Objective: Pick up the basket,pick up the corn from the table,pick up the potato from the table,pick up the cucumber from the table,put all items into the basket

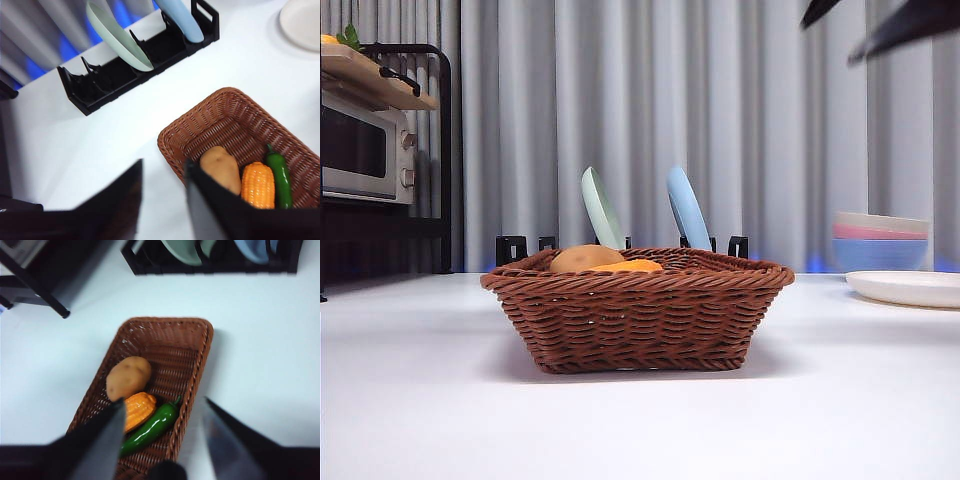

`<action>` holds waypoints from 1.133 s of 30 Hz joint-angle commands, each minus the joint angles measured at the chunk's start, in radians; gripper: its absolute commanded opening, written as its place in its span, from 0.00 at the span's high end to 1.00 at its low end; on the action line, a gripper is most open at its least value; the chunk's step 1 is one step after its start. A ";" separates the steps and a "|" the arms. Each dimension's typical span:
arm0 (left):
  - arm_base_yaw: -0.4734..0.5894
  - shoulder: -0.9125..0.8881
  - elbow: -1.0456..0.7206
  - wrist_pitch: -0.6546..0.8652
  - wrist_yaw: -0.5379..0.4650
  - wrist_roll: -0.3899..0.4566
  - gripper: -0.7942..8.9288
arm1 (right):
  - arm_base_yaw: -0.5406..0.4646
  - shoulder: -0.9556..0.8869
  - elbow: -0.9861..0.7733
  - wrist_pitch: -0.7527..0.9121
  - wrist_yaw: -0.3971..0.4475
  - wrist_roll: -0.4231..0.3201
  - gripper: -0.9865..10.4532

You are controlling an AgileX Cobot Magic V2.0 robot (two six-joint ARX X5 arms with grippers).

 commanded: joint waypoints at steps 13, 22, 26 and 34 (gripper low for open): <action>-0.042 -0.601 -0.673 0.351 -0.004 -0.013 0.93 | 0.019 -0.385 -0.089 -0.014 0.212 -0.145 0.93; -0.045 -0.960 -1.044 0.478 -0.003 -0.098 0.93 | 0.018 -0.652 -0.401 0.063 0.212 -0.060 0.93; -0.045 -0.964 -1.044 0.405 -0.004 -0.128 0.92 | 0.018 -0.637 -0.404 0.034 0.255 0.119 0.91; -0.045 -0.946 -1.044 0.340 -0.004 -0.128 0.92 | 0.018 -0.587 -0.402 0.016 0.304 0.128 0.91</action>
